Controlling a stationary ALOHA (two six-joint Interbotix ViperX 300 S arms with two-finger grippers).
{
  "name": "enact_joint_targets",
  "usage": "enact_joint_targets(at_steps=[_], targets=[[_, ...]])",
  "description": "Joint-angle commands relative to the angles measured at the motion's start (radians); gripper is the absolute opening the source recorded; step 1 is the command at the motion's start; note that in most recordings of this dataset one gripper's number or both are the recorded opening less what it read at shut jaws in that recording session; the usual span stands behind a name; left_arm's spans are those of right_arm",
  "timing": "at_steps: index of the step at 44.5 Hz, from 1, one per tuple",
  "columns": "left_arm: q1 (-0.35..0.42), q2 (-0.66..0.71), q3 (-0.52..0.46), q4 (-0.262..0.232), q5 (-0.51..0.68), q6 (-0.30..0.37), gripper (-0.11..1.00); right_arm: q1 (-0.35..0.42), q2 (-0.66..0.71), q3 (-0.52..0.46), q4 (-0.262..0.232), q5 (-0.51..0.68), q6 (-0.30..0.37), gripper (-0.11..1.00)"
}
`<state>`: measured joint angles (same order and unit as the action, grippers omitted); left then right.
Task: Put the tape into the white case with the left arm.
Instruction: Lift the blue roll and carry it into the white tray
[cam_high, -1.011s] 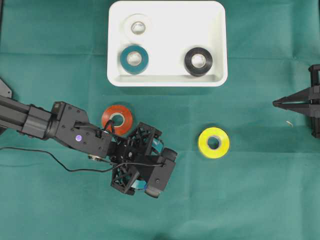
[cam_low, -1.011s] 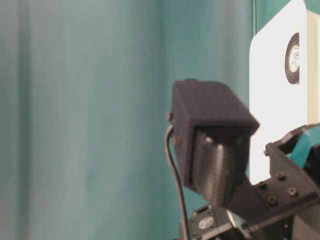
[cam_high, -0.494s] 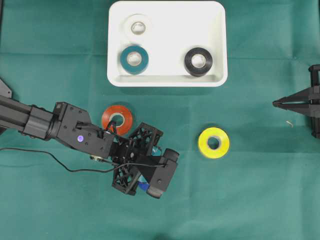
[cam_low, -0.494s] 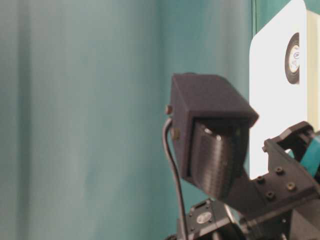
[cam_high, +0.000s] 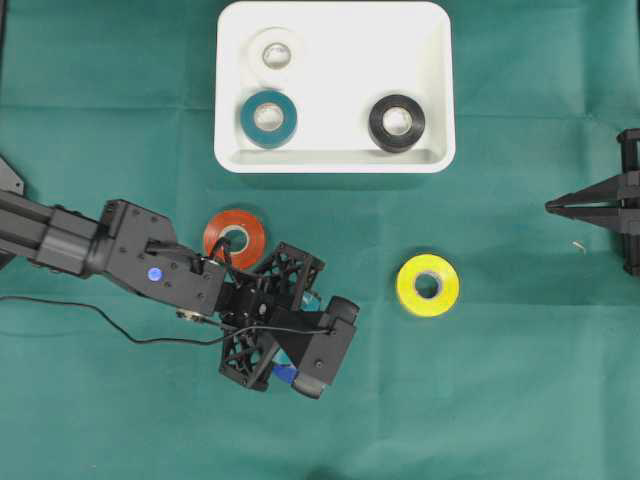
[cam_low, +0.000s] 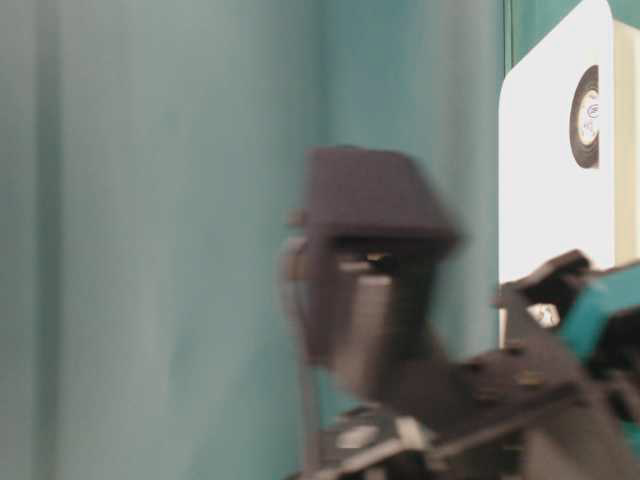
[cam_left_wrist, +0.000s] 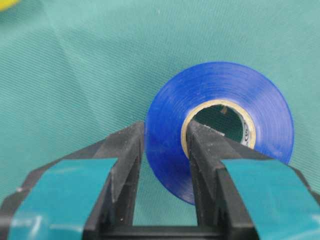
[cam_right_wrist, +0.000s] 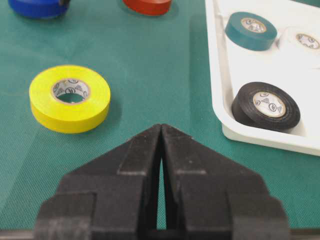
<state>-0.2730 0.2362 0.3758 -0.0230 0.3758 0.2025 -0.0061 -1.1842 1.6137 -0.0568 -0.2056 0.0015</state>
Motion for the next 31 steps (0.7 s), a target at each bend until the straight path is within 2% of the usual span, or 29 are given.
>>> enact_joint_targets(at_steps=[1,19,31], targets=[[-0.006,-0.066,-0.038,0.000,0.023,-0.002,0.25,0.000,0.006,-0.008,-0.002,-0.011,0.000,-0.09],[-0.009,-0.135,-0.043,0.000,0.069,0.002,0.24,-0.002,0.006,-0.008,-0.002,-0.011,0.000,-0.09],[0.049,-0.143,-0.026,0.002,0.071,0.005,0.24,-0.002,0.006,-0.008,-0.002,-0.011,0.000,-0.09]])
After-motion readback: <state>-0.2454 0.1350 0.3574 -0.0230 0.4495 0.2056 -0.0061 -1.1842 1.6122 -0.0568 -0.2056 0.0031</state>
